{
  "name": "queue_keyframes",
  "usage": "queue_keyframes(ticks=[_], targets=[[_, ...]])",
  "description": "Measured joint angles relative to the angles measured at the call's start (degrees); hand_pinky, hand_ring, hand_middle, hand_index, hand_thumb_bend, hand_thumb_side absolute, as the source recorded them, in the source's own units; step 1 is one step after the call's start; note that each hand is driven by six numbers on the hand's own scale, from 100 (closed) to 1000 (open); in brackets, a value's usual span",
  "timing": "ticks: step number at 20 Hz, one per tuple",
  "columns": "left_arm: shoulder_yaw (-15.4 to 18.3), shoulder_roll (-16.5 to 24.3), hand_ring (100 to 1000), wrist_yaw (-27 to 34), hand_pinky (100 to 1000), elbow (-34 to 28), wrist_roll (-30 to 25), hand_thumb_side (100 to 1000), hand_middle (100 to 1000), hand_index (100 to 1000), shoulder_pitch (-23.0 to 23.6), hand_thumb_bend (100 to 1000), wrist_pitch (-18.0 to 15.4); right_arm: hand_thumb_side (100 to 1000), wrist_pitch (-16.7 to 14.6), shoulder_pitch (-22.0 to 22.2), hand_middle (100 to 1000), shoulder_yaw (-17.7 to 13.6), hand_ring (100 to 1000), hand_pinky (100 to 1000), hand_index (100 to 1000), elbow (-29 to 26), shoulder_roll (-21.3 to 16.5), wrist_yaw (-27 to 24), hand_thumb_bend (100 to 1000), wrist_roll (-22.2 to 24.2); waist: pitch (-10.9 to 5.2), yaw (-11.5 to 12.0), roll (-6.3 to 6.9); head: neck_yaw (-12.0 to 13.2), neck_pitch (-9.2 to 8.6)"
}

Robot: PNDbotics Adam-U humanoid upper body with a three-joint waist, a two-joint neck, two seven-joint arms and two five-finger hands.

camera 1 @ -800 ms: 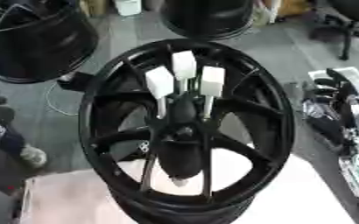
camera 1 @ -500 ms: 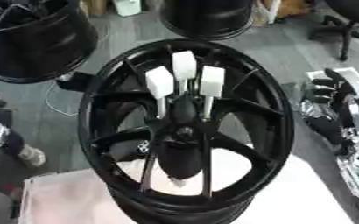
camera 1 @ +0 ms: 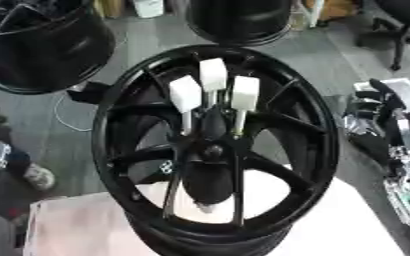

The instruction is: Pull the pin out of the wheel hub.

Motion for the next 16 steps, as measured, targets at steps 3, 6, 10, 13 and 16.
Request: queue_keyframes(ticks=[3,6,10,13,16], targets=[[-2.29,3.55,687,-1.53,728,-1.26,-1.64,306,675,804,-2.76,244,-1.13,192,0.08,0.03,739,0.23,729,724,935,0.02,-0.04,0.0,100,0.08,-0.7,-0.38,0.67,0.14,0.09],[-6.23,7.71,697,-4.04,742,-1.92,-4.1,345,691,813,-6.79,281,-2.84,194,0.23,0.59,738,0.3,728,723,935,0.25,-0.23,0.01,100,0.23,-1.43,-1.29,1.58,0.11,0.56],[-12.01,13.37,689,-7.27,743,0.64,-7.59,385,690,816,-12.34,348,-5.98,194,0.31,1.04,737,0.55,727,722,936,0.49,-0.75,0.02,100,0.5,-2.28,-1.97,2.05,0.19,1.07],[-16.58,17.78,689,-7.48,743,4.6,-10.39,385,690,816,-16.86,348,-8.54,194,0.26,1.29,737,0.7,727,722,936,0.73,-1.05,0.02,100,0.73,-2.39,-2.08,2.0,0.17,1.24],[-20.34,22.32,697,-5.82,748,7.59,-13.26,380,698,818,-20.01,353,-9.91,196,0.25,1.43,735,0.7,725,722,942,0.75,-1.05,0.02,100,0.74,-2.39,-1.98,1.61,0.15,1.47]])
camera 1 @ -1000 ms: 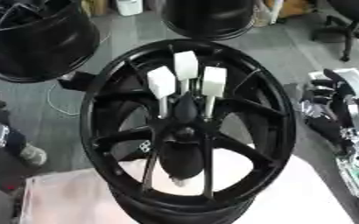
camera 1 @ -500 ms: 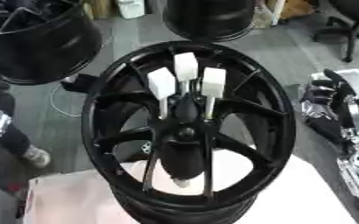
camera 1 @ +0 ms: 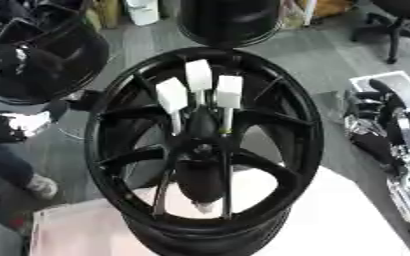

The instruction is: Pull the pin out of the wheel hub.

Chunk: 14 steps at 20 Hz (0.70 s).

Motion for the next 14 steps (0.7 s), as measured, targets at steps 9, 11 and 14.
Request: queue_keyframes(ticks=[9,11,14], targets=[[-10.92,7.72,710,7.64,754,2.48,-8.41,371,713,825,-11.17,344,0.37,197,-0.2,-0.16,727,1.38,719,720,944,0.55,-0.15,-0.03,100,1.23,-0.73,-1.48,0.74,0.03,0.01],[-13.92,6.34,718,7.86,763,3.74,-10.28,362,722,824,-14.28,326,1.07,197,-0.2,-0.08,726,1.41,718,721,945,0.64,-0.17,-0.03,100,1.35,-0.92,-1.46,0.93,0.21,0.04],[-17.51,3.05,696,6.31,762,6.51,-13.09,342,726,822,-18.36,298,0.54,196,-0.29,0.05,724,1.38,721,720,945,0.67,-0.19,-0.03,100,1.53,-0.95,-1.26,0.93,0.26,0.06]])
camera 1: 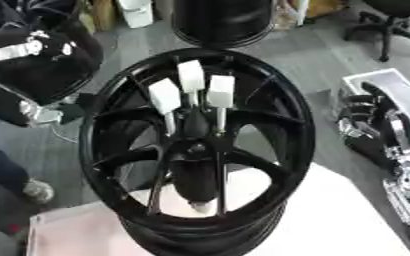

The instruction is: Pull the pin out of the wheel hub.

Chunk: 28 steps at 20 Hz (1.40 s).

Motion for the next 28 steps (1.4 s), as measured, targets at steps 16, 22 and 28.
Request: queue_keyframes(ticks=[16,22,28], targets=[[-3.62,-6.63,599,-8.14,731,9.43,-5.59,323,777,843,-3.17,286,-5.97,196,-0.7,0.04,734,-0.02,729,719,945,0.68,-0.08,-0.08,100,0.69,0.0,-0.68,0.61,0.09,0.02],[-2.24,-6.94,602,-11.62,740,11.16,-5.41,330,787,847,-3.37,280,-6.14,197,-0.82,0.04,735,-0.02,731,720,947,0.69,-0.08,-0.08,100,0.8,0.01,-0.87,0.66,-0.3,0.02],[-0.41,-5.7,609,-14.39,757,12.43,-5.15,340,792,849,-3.4,283,-6.4,197,-0.91,0.07,735,-0.03,730,721,947,0.72,-0.09,-0.08,100,0.72,0.01,-0.76,0.98,-0.91,0.01]])
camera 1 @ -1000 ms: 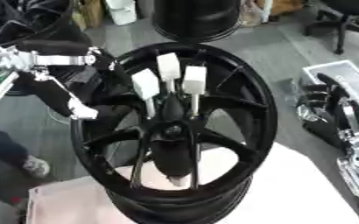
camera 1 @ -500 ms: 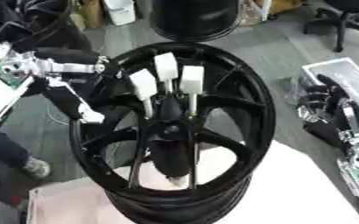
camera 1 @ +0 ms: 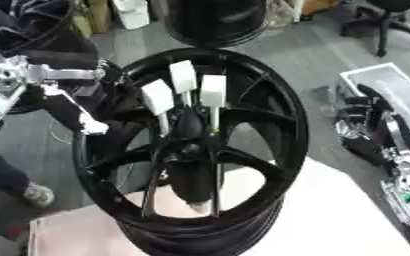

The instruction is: Pull the pin out of the wheel hub.

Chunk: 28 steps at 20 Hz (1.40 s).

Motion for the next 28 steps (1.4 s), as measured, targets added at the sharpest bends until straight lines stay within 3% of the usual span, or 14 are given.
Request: queue_keyframes(ticks=[1,2,4,9,19,28], targets=[[0.41,0.33,617,-0.46,764,0.2,0.04,348,801,854,-0.04,295,-0.04,208,-0.02,0.0,735,0.0,730,722,946,0.01,0.0,0.0,100,-0.02,0.0,0.03,0.0,-0.11,0.0],[0.82,0.45,619,-0.86,763,0.39,0.05,389,813,867,-0.21,243,-0.05,213,-0.04,0.01,734,0.0,730,722,946,0.02,0.0,0.0,100,-0.04,0.0,0.05,0.0,-0.19,0.0],[1.78,0.44,621,-1.6,762,0.95,0.08,360,824,870,-0.58,334,-0.08,208,-0.05,0.03,734,0.0,730,722,946,0.11,0.0,0.0,100,-0.05,-0.01,0.05,-0.02,-0.32,-0.01],[3.22,-1.18,648,-3.03,770,2.49,0.93,378,876,909,-2.31,386,-0.93,210,-0.03,-0.01,734,0.04,730,722,946,0.32,0.0,0.0,100,-0.03,-0.01,-0.38,-0.36,-0.42,-0.01],[2.26,-7.3,642,-6.99,766,6.7,3.46,326,898,910,-3.86,330,-3.46,215,0.02,-0.27,734,0.76,729,722,946,0.34,0.0,-0.43,100,0.62,-0.01,-2.09,-0.47,-0.09,-0.28],[1.54,-8.8,641,-7.55,766,7.94,4.08,318,895,904,-3.96,319,-4.08,216,-0.02,-0.6,734,1.06,729,722,946,0.34,0.0,-0.48,100,0.92,-0.01,-2.38,-0.66,0.11,-0.57]])
